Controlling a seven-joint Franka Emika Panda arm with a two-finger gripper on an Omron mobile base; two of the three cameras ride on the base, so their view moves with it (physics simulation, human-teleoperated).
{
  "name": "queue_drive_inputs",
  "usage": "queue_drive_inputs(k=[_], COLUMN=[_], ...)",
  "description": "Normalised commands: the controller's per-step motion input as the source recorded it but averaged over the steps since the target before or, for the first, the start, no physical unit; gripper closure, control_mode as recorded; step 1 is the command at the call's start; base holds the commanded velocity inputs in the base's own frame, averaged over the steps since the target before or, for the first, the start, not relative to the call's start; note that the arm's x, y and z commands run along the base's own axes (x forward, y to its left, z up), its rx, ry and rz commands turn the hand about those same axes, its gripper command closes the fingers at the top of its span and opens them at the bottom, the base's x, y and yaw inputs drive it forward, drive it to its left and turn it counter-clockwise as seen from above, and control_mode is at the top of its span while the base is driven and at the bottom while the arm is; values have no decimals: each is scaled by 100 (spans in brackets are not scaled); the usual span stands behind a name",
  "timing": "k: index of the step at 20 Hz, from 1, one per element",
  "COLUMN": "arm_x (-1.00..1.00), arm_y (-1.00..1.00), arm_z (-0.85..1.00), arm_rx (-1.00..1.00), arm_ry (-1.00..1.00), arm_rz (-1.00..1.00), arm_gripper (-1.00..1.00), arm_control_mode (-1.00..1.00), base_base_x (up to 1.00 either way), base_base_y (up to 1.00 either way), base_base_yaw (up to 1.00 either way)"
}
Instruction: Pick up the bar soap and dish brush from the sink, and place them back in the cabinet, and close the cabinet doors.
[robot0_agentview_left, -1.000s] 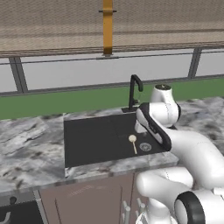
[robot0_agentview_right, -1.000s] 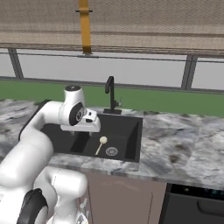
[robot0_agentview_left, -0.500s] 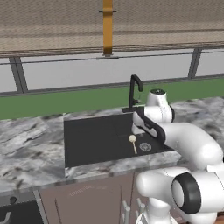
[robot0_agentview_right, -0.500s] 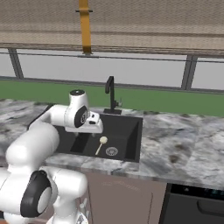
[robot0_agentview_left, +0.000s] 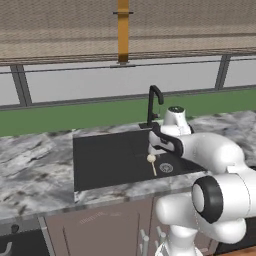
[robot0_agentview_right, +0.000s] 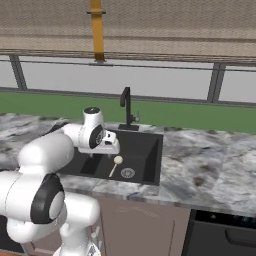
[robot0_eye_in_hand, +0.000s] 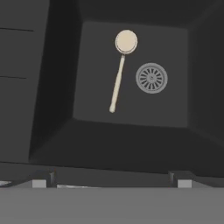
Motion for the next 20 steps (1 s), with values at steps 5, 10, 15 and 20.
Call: queue_drive_inputs(k=[5,10,15,20], arm_x=[19,16,19,20], arm_y=[0,0,0,0], arm_z=[-25,-25,-25,-20], arm_rx=[0,0,0,0], arm_ry=[0,0,0,0], arm_rz=[0,0,0,0], arm_gripper=[-100,-100,-100,-100], arm_control_mode=[-100,-100,-100,-100], base_base_x=[0,0,0,0], base_base_y=[0,0,0,0], base_base_yaw=[0,0,0,0])
